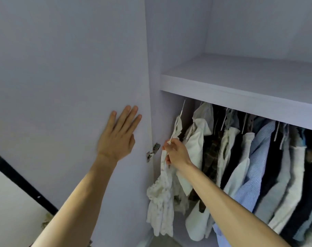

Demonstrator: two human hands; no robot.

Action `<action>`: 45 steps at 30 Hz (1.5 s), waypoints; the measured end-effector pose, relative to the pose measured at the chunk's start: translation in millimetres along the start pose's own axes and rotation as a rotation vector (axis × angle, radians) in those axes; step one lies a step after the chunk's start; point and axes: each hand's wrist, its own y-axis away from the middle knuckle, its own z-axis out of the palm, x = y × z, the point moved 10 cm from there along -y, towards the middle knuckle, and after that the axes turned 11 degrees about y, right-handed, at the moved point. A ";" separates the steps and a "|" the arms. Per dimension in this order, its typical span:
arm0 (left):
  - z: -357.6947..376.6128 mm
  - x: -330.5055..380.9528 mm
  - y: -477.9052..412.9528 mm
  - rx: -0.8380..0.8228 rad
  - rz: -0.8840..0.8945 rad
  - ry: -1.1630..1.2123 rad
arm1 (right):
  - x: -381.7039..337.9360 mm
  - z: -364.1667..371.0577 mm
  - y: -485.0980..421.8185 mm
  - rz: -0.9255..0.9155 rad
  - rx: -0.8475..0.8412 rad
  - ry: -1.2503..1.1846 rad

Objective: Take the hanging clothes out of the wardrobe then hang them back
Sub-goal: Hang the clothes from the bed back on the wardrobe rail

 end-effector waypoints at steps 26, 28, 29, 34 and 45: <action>16.5 -2.2 -4.0 0.099 0.004 -0.093 | 21.7 -65.6 -148.4 0.188 0.376 0.155; 16.5 -2.8 -3.8 0.109 -0.002 -0.105 | 40.2 -68.9 -161.5 0.222 0.332 0.146; 16.5 -3.0 -3.6 0.114 -0.004 -0.108 | 48.4 -69.9 -166.8 0.230 0.312 0.159; 17.9 -2.6 -4.7 0.091 -0.007 -0.123 | 42.8 -63.7 -128.3 0.141 0.223 0.278; 15.5 12.8 16.2 -0.088 -0.124 0.070 | 17.8 -26.4 21.3 -0.255 0.007 0.291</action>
